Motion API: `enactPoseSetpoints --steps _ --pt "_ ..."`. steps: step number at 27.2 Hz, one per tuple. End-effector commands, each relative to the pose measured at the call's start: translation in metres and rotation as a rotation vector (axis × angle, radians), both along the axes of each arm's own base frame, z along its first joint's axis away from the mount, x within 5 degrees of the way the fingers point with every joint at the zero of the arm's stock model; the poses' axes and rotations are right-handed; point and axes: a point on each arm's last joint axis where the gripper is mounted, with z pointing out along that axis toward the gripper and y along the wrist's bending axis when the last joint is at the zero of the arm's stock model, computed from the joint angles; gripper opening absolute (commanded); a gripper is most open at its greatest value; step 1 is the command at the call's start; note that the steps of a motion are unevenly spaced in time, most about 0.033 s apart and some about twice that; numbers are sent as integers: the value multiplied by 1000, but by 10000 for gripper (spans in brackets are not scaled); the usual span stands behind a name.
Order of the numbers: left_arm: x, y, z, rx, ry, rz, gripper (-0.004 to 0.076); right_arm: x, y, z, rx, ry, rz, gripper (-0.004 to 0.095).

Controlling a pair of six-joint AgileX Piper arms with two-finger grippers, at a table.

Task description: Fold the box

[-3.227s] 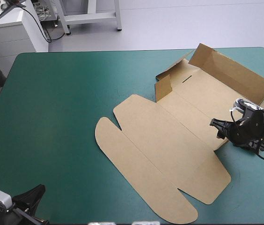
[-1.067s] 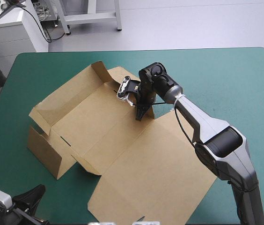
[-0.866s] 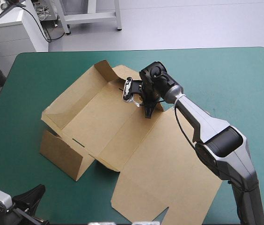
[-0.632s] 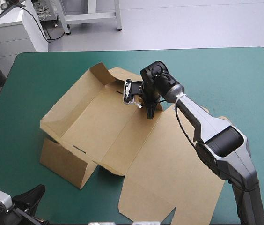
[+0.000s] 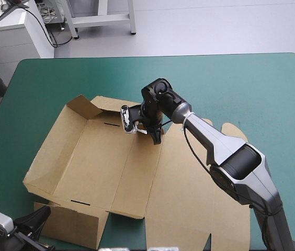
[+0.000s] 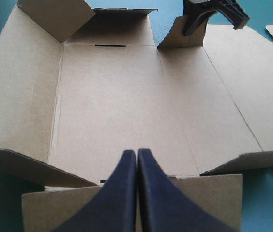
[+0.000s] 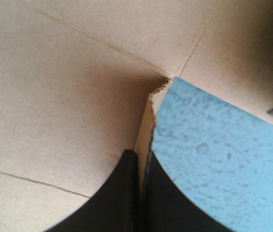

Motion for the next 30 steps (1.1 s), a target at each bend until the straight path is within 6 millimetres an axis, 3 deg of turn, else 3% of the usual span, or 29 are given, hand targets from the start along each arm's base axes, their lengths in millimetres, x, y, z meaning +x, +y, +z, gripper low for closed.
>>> enactPoseSetpoints --steps 1,5,11,14,18,25,30 --pt "-1 0 13 -48 -86 -5 -8 3 -5 28 20 -123 -4 -19" --pt "-1 0 13 -48 -86 -5 -8 9 0 27 92 -159 -66 10" --pt "-1 0 13 -48 -86 -5 -8 10 -1 37 123 -178 -113 359" --pt "-1 0 13 -48 -86 -5 -8 10 -2 53 165 -192 -166 446" --pt "-1 0 13 -48 -86 -5 -8 7 -10 81 176 -206 -276 450" --pt "-1 0 13 -48 -86 -5 -8 -6 -32 154 359 -356 -482 433" --pt "-1 0 13 -47 -87 -4 -8 -32 -55 201 534 -377 -637 282"
